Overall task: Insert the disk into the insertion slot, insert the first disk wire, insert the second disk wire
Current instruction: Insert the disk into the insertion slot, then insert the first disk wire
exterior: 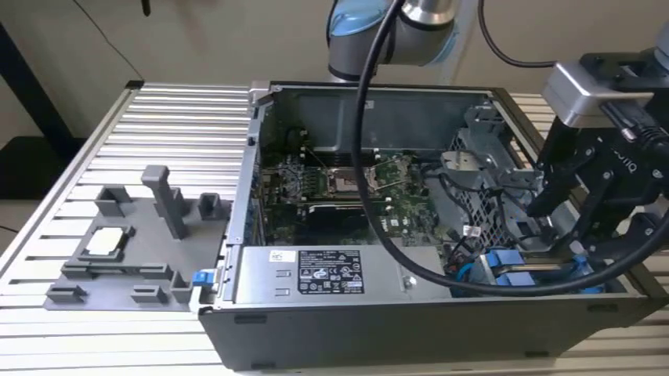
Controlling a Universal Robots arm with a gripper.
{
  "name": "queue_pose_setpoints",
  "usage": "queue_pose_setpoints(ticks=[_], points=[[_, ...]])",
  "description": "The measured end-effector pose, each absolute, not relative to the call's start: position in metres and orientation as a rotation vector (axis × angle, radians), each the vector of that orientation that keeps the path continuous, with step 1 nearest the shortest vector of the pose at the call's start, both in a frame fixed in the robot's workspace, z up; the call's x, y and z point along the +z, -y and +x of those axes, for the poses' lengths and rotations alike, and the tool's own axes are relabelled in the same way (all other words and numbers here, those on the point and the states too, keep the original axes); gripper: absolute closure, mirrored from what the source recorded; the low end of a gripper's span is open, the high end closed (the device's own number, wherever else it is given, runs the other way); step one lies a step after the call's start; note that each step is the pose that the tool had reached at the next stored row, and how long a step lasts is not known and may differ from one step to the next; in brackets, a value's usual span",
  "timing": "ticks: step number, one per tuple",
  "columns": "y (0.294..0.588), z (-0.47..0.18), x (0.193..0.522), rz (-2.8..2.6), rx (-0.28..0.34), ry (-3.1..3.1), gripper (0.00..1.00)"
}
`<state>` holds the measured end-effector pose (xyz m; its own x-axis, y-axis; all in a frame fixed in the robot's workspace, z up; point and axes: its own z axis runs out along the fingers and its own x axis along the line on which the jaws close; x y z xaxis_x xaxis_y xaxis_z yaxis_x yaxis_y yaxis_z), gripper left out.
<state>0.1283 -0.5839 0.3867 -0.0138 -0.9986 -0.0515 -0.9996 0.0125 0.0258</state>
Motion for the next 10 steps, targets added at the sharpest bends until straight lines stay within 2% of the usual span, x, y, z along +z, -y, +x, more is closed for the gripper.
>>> queue_pose_setpoints(ticks=[1, 10], points=[[0.584, 0.128, 0.389, -2.193, 0.085, -2.222, 0.45], [0.581, 0.128, 0.401, -2.185, 0.067, -2.213, 0.45]])
